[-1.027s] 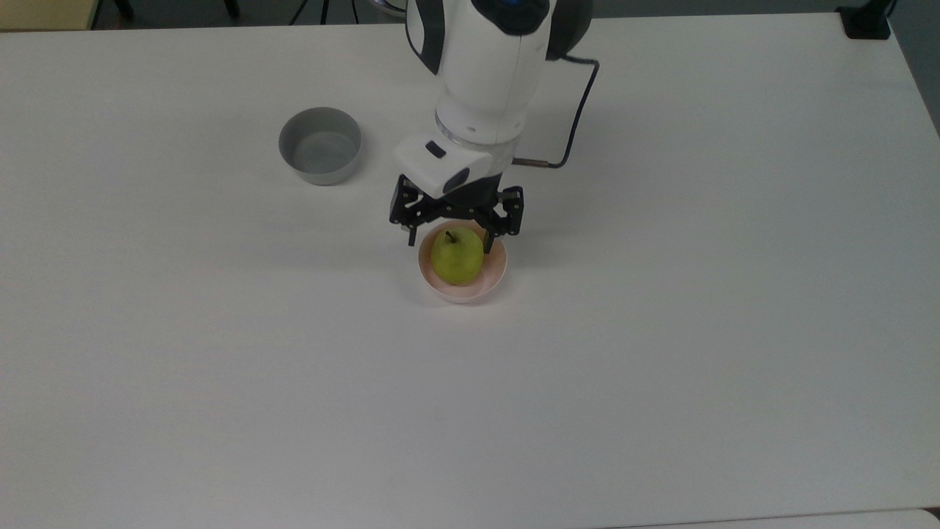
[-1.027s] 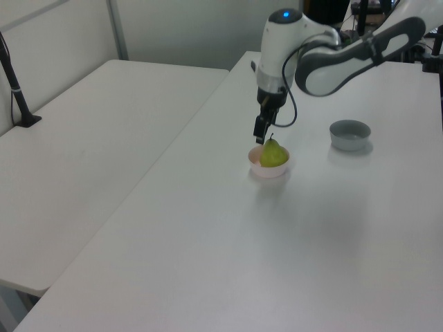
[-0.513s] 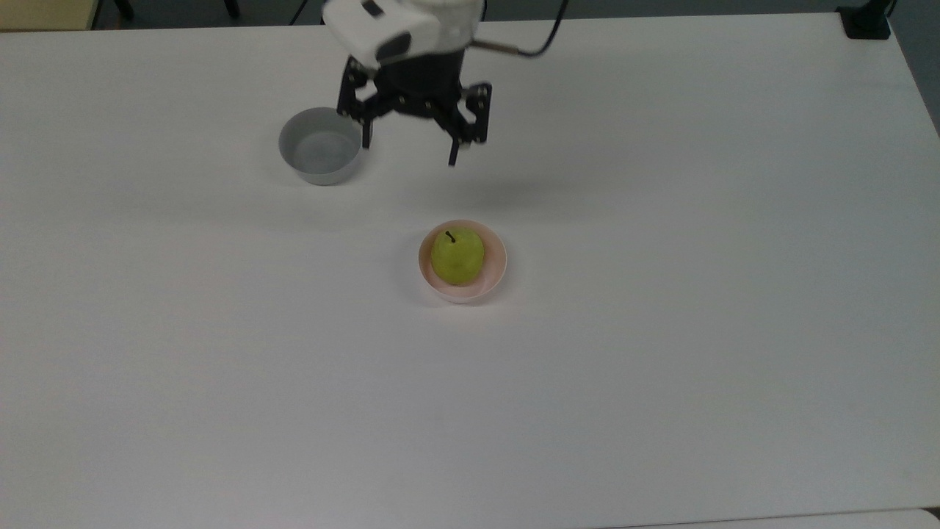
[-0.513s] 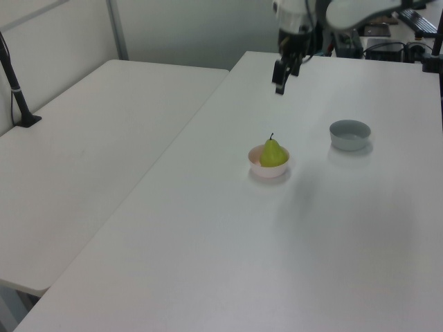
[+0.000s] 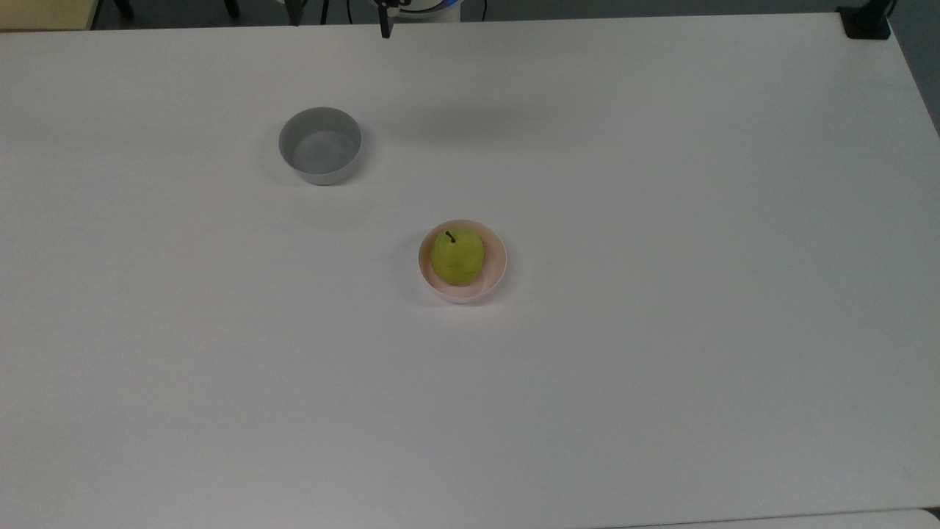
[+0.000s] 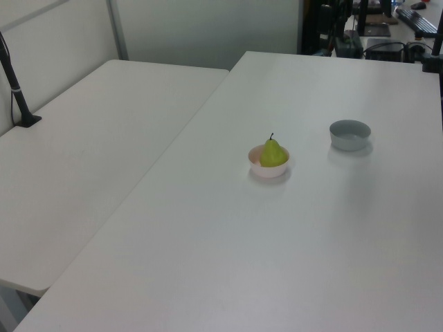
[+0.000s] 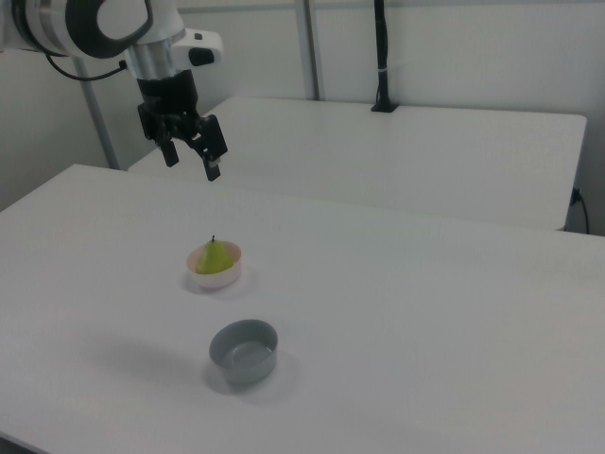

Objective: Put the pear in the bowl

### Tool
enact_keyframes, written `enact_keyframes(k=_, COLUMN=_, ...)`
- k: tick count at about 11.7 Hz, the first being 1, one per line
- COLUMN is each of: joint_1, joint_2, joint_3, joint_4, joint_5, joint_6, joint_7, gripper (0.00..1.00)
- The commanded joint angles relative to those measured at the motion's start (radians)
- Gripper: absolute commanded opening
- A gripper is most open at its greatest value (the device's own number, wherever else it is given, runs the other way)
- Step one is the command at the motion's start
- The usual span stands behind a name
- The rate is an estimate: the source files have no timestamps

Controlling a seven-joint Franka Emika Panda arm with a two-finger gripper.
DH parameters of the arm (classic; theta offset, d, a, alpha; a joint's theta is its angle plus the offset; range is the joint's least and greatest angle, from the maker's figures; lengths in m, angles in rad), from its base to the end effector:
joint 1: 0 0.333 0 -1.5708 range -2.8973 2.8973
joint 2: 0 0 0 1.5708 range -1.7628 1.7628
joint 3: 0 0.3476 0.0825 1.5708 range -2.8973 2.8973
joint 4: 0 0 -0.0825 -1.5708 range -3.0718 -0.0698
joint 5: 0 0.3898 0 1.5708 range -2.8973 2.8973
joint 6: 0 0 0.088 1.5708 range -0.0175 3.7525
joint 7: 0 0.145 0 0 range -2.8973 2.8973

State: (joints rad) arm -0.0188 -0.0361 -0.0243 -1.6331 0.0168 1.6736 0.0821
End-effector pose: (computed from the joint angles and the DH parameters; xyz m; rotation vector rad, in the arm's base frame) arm 0.5601 -0.0221 0.6178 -3.1140 0.1969 -0.1190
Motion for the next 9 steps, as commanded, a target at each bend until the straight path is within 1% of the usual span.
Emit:
enact_keyframes(k=1, joint_1=-0.032, joint_2=-0.004, joint_3=0.004, joint_4=-0.019, joint_5=0.043, joint_6=0.018, joint_7=-0.154, gripper=1.00)
enact_keyframes(k=9, joint_1=-0.020, joint_2=-0.001, joint_3=0.007, joint_4=-0.022, joint_5=0.035, joint_6=0.026, joint_7=-0.140, gripper=1.00)
